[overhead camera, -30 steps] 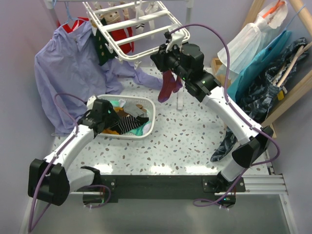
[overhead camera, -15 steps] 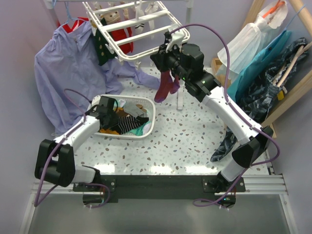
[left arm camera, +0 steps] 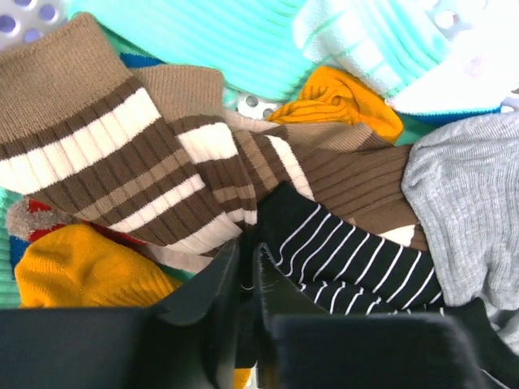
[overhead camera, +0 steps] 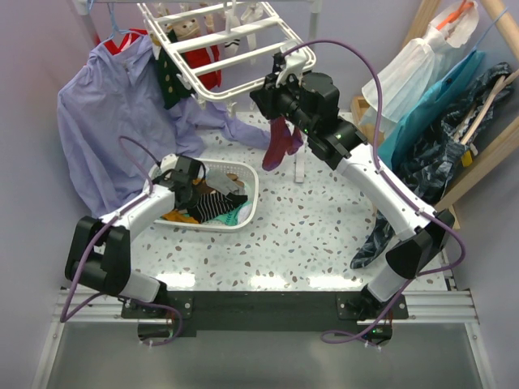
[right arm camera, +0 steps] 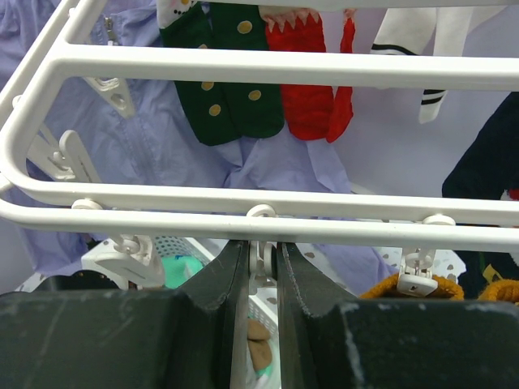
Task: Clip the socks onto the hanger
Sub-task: Pick up the sock from the bin.
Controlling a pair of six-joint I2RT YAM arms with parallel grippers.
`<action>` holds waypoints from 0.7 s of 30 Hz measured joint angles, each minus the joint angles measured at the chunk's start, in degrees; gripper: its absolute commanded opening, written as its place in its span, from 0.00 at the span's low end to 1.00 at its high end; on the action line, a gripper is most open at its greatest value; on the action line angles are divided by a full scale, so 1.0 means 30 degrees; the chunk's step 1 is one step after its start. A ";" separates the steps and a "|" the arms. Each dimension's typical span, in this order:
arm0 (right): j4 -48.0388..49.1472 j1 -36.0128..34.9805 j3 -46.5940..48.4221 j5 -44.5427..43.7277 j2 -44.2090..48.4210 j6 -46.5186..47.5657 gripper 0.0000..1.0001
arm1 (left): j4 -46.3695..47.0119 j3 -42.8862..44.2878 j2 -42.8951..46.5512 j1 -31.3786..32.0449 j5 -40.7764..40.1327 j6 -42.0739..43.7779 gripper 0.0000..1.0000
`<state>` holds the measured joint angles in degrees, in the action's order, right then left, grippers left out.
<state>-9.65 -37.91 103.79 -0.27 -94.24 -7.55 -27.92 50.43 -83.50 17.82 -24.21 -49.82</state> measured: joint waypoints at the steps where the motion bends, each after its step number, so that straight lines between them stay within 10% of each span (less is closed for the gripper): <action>1: 0.0000 0.0000 0.0000 0.0000 0.0000 0.0000 0.04 | 0.0000 0.0036 0.0000 0.0095 -0.0109 0.0109 0.00; 21: 0.0000 0.0000 -0.0073 -0.0051 0.0000 0.0015 0.04 | -0.0634 0.4393 0.3971 0.2856 -0.2965 0.3949 0.11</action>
<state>-9.65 -37.91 103.57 -0.43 -94.24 -7.51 -29.82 63.61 -71.59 26.39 -33.10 -37.98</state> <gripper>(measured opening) 0.164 0.094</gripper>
